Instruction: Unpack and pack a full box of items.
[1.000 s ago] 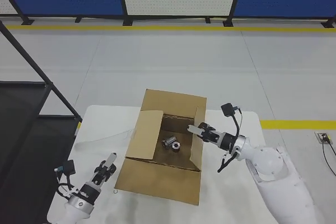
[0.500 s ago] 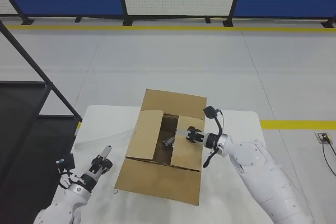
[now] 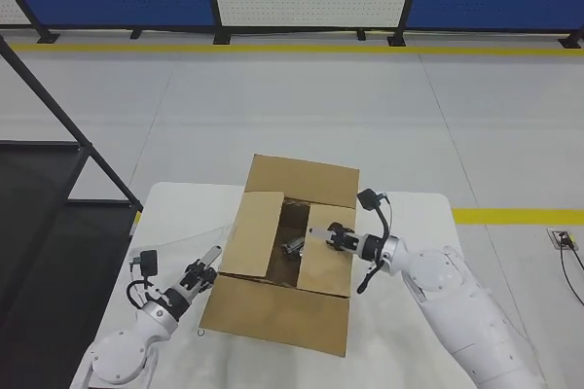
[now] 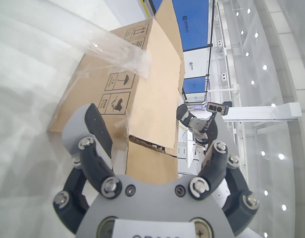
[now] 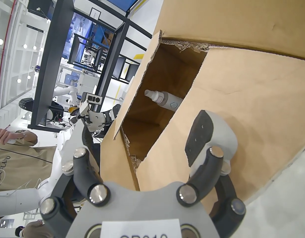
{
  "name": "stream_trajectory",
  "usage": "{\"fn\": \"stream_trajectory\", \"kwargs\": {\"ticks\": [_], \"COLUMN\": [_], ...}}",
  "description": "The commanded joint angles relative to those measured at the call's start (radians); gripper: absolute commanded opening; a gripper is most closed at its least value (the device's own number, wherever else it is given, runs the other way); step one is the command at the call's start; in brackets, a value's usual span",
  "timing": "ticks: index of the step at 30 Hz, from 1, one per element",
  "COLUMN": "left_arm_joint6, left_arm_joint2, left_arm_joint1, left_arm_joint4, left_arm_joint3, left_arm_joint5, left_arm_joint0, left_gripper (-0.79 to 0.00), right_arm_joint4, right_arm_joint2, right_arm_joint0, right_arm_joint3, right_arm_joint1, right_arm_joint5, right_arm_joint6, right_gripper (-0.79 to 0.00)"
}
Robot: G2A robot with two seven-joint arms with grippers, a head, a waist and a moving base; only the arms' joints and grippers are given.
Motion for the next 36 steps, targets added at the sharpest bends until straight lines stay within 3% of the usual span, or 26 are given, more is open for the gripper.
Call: {"fn": "stream_trajectory", "kwargs": {"ticks": [1,20,30,36], "left_arm_joint6": [-0.005,-0.004,0.019,-0.032], "left_arm_joint2": [0.010,0.059,-0.013,0.036], "left_arm_joint1": [0.001,0.006,0.010,0.011], "left_arm_joint4": [0.012,0.078,-0.032,-0.008], "left_arm_joint3": [-0.009,-0.102,-0.196,-0.202], "left_arm_joint5": [-0.003,-0.001,-0.051,-0.022], "left_arm_joint0": [0.005,0.073,0.136,0.079], "left_gripper": [0.000,0.000,0.000,0.000], "right_arm_joint4": [-0.003,-0.005,0.002,0.022], "right_arm_joint2": [0.001,0.013,0.034,0.064], "right_arm_joint0": [-0.002,-0.003,-0.032,-0.062], "right_arm_joint3": [-0.003,0.000,-0.015,-0.038], "right_arm_joint1": [0.001,0.008,0.016,0.026], "right_arm_joint5": [0.001,-0.018,-0.032,-0.064], "right_arm_joint6": [0.004,0.032,0.021,0.026], "right_gripper": [0.000,0.000,0.000,0.000]}}
